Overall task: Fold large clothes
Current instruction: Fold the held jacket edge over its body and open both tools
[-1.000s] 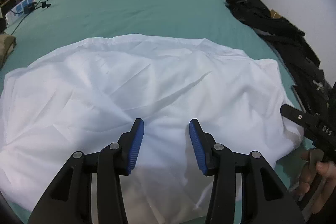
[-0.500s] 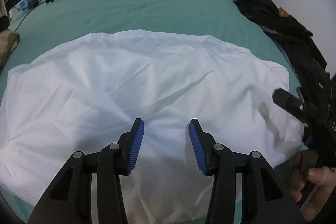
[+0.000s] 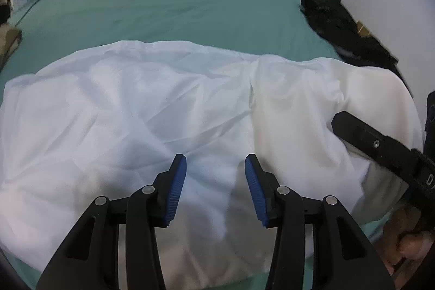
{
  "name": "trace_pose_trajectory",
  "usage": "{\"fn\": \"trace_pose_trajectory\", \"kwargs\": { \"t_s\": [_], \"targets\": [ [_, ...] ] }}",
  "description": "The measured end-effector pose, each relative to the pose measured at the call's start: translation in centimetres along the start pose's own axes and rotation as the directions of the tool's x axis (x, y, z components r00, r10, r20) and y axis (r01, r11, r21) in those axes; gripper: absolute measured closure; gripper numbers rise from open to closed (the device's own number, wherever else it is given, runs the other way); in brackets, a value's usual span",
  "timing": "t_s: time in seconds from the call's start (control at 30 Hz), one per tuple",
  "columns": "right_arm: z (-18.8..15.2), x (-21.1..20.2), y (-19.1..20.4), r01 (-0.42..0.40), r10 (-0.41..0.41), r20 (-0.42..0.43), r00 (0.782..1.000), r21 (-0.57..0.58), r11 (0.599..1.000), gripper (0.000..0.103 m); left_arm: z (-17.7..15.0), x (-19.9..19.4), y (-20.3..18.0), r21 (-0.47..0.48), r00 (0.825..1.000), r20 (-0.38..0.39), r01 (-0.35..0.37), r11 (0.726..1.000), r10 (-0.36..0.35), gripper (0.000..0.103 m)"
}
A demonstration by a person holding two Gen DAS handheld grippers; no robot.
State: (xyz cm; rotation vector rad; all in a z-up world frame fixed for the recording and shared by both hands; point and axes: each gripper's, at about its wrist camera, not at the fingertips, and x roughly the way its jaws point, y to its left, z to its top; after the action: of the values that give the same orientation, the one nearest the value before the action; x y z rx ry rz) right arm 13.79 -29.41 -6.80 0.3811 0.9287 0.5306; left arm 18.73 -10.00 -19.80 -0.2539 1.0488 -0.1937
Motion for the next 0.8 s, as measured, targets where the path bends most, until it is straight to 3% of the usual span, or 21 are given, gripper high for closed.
{"fn": "trace_pose_trajectory", "kwargs": {
  "t_s": [0.23,0.4,0.63,0.8],
  "targets": [
    [0.9,0.3,4.3,0.102,-0.104,-0.017,0.994,-0.122,0.987,0.087,-0.4,-6.0,5.0,-0.032,0.995,0.095,-0.007,0.999,0.01,0.055],
    [1.2,1.7,7.9,0.202,-0.218,-0.044,0.975,-0.23,0.952,0.087,-1.5,-10.1,9.2,-0.034,0.99,0.136,-0.037,0.999,0.041,0.055],
    [0.9,4.8,12.8,0.256,-0.302,-0.081,0.95,-0.354,0.899,0.085,-2.9,-14.1,14.9,-0.058,0.975,0.196,-0.091,0.994,0.101,0.055],
    [-0.2,7.7,15.8,0.255,-0.326,-0.122,0.937,-0.399,0.881,0.079,-3.0,-15.1,18.0,-0.142,0.97,0.22,-0.072,0.987,0.102,0.055]
  ]
}}
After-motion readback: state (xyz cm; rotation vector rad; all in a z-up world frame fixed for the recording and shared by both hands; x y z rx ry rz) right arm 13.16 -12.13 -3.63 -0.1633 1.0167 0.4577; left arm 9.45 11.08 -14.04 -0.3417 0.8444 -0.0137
